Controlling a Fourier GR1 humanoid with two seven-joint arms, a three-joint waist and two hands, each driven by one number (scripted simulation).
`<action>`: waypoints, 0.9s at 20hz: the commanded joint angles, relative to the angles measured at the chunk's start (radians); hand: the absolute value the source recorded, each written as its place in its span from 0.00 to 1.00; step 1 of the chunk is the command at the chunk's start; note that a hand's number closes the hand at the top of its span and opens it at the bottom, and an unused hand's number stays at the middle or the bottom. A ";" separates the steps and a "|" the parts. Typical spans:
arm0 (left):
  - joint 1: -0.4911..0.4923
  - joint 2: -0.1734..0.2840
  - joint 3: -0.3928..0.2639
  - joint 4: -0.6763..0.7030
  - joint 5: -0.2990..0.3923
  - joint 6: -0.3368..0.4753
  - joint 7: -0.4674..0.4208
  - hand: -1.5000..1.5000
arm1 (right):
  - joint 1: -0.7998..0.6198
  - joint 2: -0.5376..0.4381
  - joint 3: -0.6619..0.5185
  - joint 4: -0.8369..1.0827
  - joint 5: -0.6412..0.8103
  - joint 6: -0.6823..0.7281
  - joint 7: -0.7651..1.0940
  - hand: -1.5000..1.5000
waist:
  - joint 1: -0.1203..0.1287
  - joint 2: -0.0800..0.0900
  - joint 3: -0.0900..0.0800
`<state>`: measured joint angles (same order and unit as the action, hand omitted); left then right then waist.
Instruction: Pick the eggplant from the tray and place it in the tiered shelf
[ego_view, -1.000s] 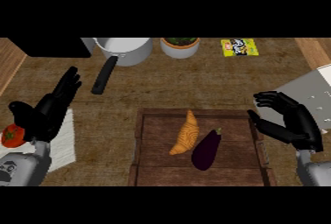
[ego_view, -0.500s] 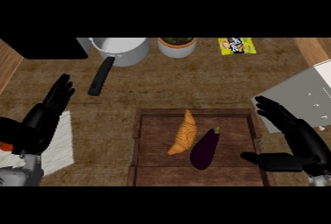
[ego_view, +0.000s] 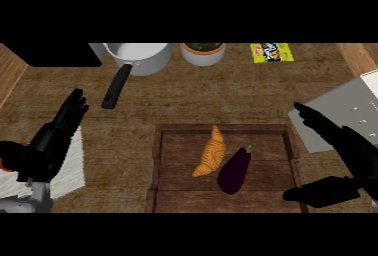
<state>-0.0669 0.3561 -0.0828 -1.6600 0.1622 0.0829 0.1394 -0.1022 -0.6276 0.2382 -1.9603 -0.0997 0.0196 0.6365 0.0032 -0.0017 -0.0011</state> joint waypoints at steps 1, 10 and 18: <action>-0.015 -0.013 0.016 0.002 -0.011 -0.023 -0.002 0.50 | -0.090 0.017 0.000 0.034 -0.003 0.086 0.107 0.00 | 0.001 0.002 0.001; -0.043 -0.021 0.049 0.043 -0.013 -0.054 0.001 0.50 | -0.186 0.121 0.199 0.158 0.215 0.133 0.207 0.00 | 0.001 0.004 0.001; 0.034 -0.061 0.040 -0.093 -0.070 -0.052 0.065 0.50 | -0.224 0.259 0.184 0.257 0.316 0.207 0.239 0.00 | 0.000 0.001 0.001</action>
<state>-0.0463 0.3033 -0.0503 -1.7099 0.1073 0.0444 0.1687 -0.3487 -0.4038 0.4371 -1.7563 0.1660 0.1863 0.9160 0.0064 -0.0003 -0.0003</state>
